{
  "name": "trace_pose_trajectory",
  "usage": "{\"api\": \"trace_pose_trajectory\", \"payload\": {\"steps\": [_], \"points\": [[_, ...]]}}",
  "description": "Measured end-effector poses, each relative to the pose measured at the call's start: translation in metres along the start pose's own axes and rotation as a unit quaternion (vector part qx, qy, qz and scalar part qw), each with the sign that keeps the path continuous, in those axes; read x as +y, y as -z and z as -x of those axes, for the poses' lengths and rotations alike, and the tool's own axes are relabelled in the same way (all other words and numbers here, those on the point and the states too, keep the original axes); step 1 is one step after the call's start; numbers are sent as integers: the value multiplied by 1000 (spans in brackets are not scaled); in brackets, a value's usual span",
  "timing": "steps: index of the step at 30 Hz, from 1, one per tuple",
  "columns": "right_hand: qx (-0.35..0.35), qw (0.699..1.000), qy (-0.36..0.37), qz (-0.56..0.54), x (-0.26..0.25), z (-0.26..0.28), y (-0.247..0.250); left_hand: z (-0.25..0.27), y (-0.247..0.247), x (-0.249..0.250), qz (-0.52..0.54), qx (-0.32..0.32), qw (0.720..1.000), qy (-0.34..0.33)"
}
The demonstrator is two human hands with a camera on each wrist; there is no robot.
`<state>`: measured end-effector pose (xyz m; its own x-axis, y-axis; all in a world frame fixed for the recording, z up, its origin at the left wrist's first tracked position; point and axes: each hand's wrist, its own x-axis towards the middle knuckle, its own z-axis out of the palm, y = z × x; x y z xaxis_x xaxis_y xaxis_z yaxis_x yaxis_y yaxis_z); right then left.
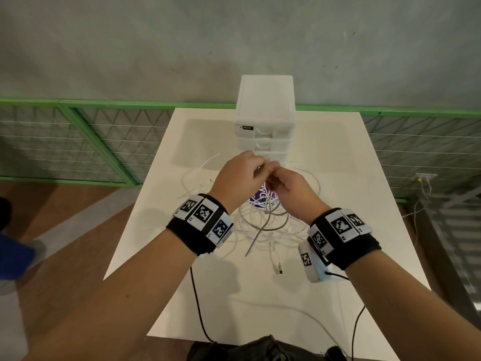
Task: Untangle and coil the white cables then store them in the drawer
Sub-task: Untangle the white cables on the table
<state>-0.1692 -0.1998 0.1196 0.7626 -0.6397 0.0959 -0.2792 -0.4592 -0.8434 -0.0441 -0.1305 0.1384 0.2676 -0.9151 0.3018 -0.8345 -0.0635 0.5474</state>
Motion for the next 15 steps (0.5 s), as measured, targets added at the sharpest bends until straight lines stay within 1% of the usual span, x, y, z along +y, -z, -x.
{"api": "trace_pose_trajectory", "payload": {"steps": [2,4,5,6,7,8,9,10,12,13,15], "points": [[2,1000,21,3,-1,1,0,3,-1,-2,-101,44,993,-34],[-3,999,38,-6,-4,3,0,5,1,-2,-156,52,985,-57],[-7,999,42,-11,-5,5,1,5,2,-2,-151,33,987,-55],[-11,999,44,-20,-5,6,2,5,3,-3,-120,-7,992,-39],[-14,999,42,-30,-4,6,4,5,5,-3,-67,-63,996,-10],[-19,998,41,-42,-2,6,6,5,7,-4,-15,-114,993,26],[-26,998,39,-47,-2,5,8,5,10,-3,13,-157,986,51],[-36,997,39,-50,-1,5,9,5,12,-2,15,-189,980,59],[-59,996,36,-48,-1,5,11,6,14,2,-30,-216,975,36],[-65,996,31,-44,0,4,12,7,14,3,-50,-212,976,23],[-72,996,18,-46,3,4,13,7,13,1,-55,-181,982,10]]}}
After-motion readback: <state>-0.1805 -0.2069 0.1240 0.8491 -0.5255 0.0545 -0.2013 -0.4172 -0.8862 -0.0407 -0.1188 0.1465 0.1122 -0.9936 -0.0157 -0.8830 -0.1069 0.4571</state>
